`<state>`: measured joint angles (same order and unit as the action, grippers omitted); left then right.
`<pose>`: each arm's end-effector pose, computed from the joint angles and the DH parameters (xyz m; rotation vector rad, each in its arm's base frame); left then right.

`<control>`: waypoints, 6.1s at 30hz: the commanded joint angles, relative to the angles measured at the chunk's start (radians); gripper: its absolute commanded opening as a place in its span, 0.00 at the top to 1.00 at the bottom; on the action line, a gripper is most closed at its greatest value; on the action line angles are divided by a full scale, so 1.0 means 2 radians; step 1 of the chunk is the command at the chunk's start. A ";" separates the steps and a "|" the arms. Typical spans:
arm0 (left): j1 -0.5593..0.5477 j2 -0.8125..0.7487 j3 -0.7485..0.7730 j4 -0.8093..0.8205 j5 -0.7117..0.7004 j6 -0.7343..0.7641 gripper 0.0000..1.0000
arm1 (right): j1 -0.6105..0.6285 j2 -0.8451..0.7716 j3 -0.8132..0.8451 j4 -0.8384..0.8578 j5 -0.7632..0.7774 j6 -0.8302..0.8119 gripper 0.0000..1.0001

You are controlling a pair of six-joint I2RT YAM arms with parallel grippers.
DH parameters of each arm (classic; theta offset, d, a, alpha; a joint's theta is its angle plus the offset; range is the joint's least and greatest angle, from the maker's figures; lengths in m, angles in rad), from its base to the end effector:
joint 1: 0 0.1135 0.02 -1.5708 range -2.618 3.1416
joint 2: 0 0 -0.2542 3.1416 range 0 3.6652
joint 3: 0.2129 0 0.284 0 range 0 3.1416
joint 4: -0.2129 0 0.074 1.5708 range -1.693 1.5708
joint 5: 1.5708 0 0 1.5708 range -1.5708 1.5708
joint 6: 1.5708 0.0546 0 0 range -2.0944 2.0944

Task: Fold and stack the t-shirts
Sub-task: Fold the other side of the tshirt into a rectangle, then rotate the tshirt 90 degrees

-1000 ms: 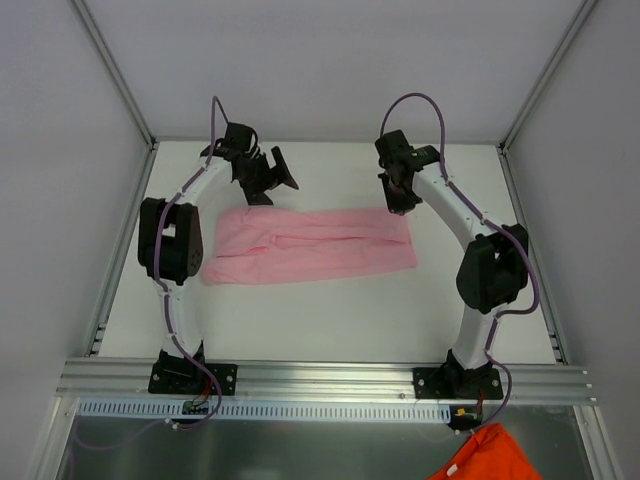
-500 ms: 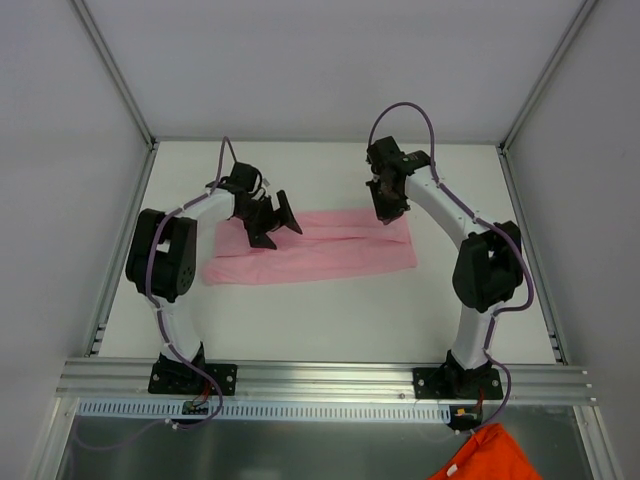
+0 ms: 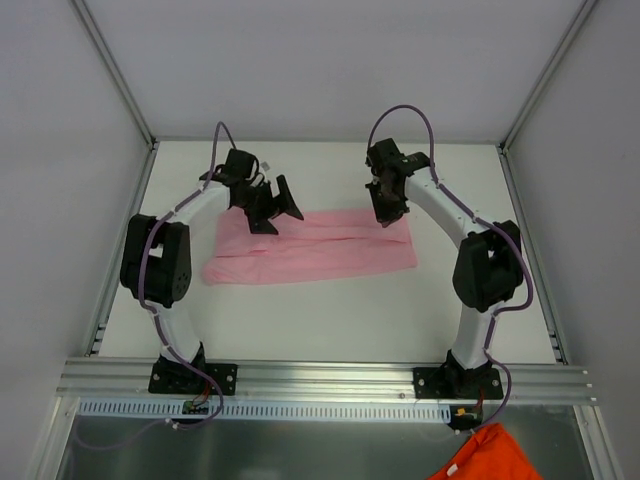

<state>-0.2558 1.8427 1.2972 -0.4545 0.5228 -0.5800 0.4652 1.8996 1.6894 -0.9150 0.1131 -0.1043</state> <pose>0.4016 -0.1332 0.1636 -0.2237 2.6650 -0.9694 0.3972 0.1925 0.2391 -0.7207 2.5849 -0.0403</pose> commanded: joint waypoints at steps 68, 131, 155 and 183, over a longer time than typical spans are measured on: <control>-0.009 -0.087 0.036 -0.039 -0.093 0.002 0.51 | 0.030 -0.027 -0.135 0.125 -0.091 -0.008 0.99; -0.008 0.097 0.041 -0.084 -0.169 -0.035 1.00 | 0.024 -0.002 -0.177 0.207 -0.071 -0.021 0.99; 0.004 0.250 0.258 -0.140 -0.139 -0.031 1.00 | 0.106 -0.084 -0.258 0.209 -0.041 0.014 0.99; 0.046 0.238 0.253 -0.163 -0.154 -0.003 1.00 | 0.061 -0.016 -0.222 0.218 0.115 -0.001 0.99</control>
<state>-0.1932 2.2948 1.8011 -0.7284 0.3328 -0.6384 0.5785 1.9358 1.2915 -0.5026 0.3714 -0.1474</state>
